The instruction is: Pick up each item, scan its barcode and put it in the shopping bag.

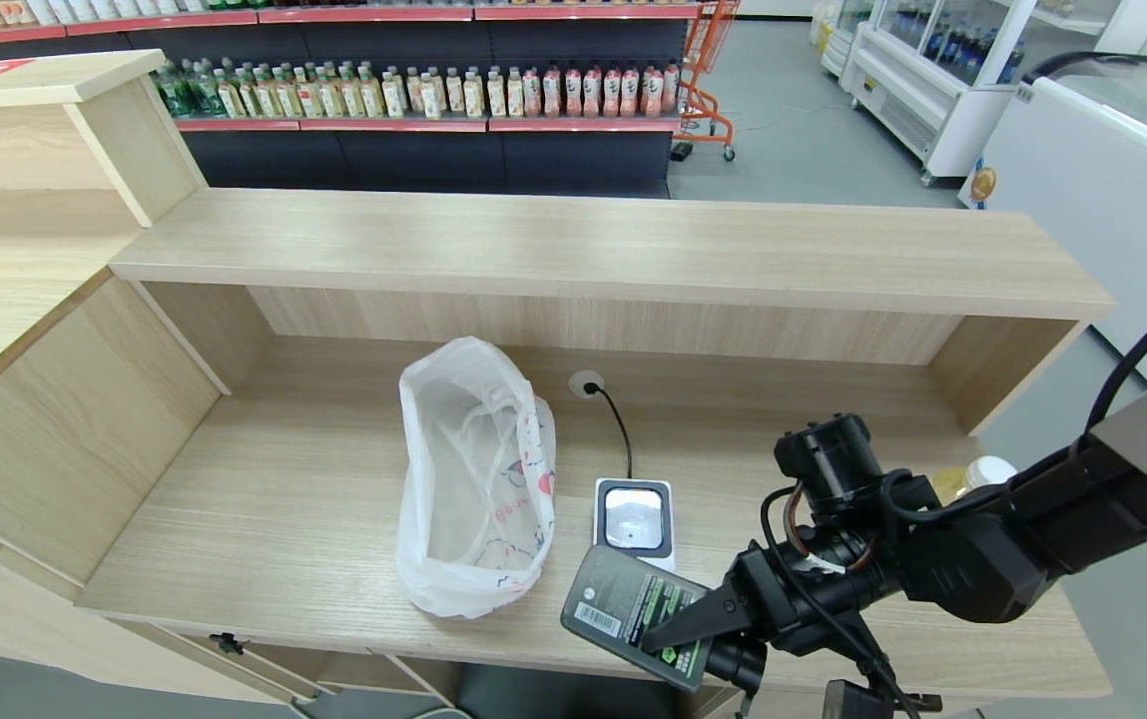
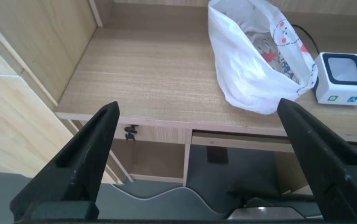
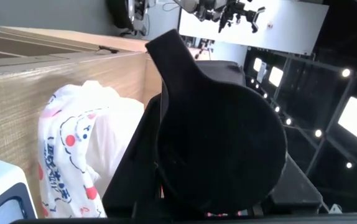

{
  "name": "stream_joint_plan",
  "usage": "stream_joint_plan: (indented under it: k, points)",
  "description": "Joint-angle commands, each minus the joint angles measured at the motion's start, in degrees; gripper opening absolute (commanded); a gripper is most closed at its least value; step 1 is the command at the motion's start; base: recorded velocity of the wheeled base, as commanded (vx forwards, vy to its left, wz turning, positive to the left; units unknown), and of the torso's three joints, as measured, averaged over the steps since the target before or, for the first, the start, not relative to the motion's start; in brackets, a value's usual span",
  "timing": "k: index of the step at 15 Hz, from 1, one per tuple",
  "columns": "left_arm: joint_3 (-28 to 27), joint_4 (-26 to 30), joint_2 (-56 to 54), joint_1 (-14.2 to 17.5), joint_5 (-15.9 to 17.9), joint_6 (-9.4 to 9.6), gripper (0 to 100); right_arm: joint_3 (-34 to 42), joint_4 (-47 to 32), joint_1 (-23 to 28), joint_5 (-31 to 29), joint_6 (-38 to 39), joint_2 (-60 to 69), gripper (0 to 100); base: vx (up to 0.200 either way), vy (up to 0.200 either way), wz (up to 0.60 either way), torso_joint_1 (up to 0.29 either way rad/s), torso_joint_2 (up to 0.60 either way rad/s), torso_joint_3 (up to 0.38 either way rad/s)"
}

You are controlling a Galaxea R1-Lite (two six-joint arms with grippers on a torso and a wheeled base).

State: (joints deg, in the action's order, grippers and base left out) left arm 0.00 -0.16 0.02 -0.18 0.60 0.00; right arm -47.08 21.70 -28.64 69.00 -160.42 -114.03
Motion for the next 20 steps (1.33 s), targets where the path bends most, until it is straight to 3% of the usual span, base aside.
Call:
stream_joint_plan:
  k: [1,10,12,14,15,17,18,19,20]
  points:
    - [0.0,0.0,0.1,0.0,0.0,0.00,100,0.0,0.0,0.0,0.0,-4.6,-0.3,0,0.000,0.000,0.00,0.000,0.00,0.000]
    - [0.0,0.0,0.1,0.0,0.0,0.00,100,0.4,-1.0,-0.4,0.6,-4.6,2.8,0,0.000,0.000,0.00,0.000,0.00,0.000]
    - [0.0,0.0,0.1,0.0,0.0,0.00,100,-0.4,-1.7,-0.4,0.5,7.0,9.9,0,0.000,0.000,0.00,0.000,0.00,0.000]
    - [0.0,0.0,0.1,0.0,0.0,0.00,100,-0.1,-1.7,1.2,-4.0,27.8,21.1,0,0.000,0.000,0.00,0.000,0.00,0.000]
    - [0.0,0.0,0.1,0.0,0.0,0.00,100,2.1,-1.7,5.1,-7.2,35.6,27.1,0,0.000,0.000,0.00,0.000,0.00,0.000]
    - [0.0,0.0,0.1,0.0,0.0,0.00,100,7.5,-2.9,15.5,-7.9,41.7,36.6,0,0.000,0.000,0.00,0.000,0.00,0.000]
    - [0.0,0.0,0.0,0.0,0.0,0.00,100,8.7,-6.1,24.7,-6.1,44.8,39.0,0,0.000,0.000,0.00,0.000,0.00,0.000]
    - [0.0,0.0,0.0,0.0,0.0,0.00,100,5.2,-18.4,29.3,-3.9,53.1,40.1,0,0.000,0.000,0.00,0.000,0.00,0.000]
    - [0.0,0.0,0.1,0.0,0.0,0.00,100,3.1,-24.4,30.9,-4.0,61.1,42.4,0,0.000,0.000,0.00,0.000,0.00,0.000]
